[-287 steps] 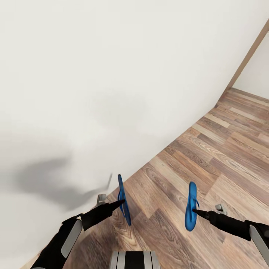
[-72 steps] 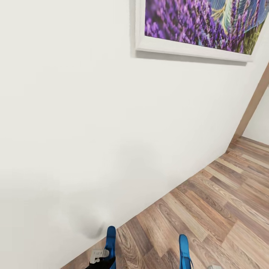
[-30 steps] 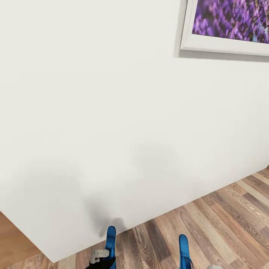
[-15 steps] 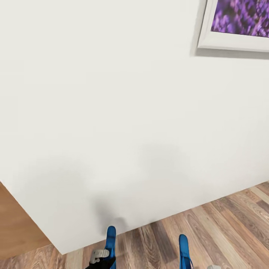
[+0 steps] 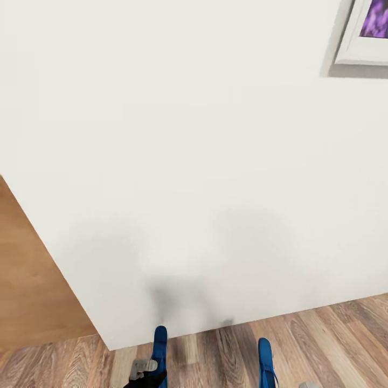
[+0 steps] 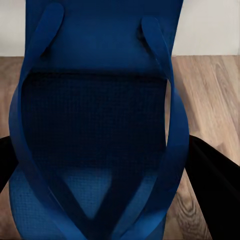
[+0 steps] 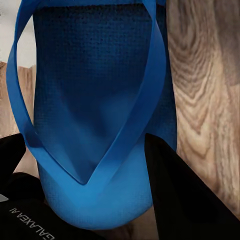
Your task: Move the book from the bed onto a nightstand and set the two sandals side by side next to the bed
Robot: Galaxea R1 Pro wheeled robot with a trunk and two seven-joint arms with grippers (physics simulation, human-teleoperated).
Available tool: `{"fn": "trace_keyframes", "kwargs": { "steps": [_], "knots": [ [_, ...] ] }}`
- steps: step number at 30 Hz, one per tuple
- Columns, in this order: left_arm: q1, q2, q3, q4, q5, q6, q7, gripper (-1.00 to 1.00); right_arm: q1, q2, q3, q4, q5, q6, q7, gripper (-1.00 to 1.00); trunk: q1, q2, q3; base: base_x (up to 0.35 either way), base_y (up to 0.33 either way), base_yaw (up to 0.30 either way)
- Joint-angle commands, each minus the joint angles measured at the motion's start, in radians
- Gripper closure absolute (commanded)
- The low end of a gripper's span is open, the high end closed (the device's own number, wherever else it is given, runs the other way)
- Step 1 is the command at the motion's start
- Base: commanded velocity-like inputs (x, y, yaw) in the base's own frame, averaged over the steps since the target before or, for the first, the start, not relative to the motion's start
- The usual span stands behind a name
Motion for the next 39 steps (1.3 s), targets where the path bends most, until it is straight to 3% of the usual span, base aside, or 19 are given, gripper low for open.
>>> {"fn": "trace_keyframes", "kwargs": {
  "steps": [1,39],
  "knots": [
    [-0.001,0.0,-0.004,0.002,0.006,-0.004,-0.002,1.0,0.0,0.0,-0.002,0.0,-0.004,0.004,0.0,1.0,0.0,0.0,-0.001,0.0,0.0,0.269],
    [-0.001,0.0,-0.004,0.002,0.006,-0.004,-0.002,1.0,0.0,0.0,-0.002,0.0,-0.004,0.004,-0.001,1.0,0.0,0.0,-0.019,0.0,0.0,0.268]
  ]
}}
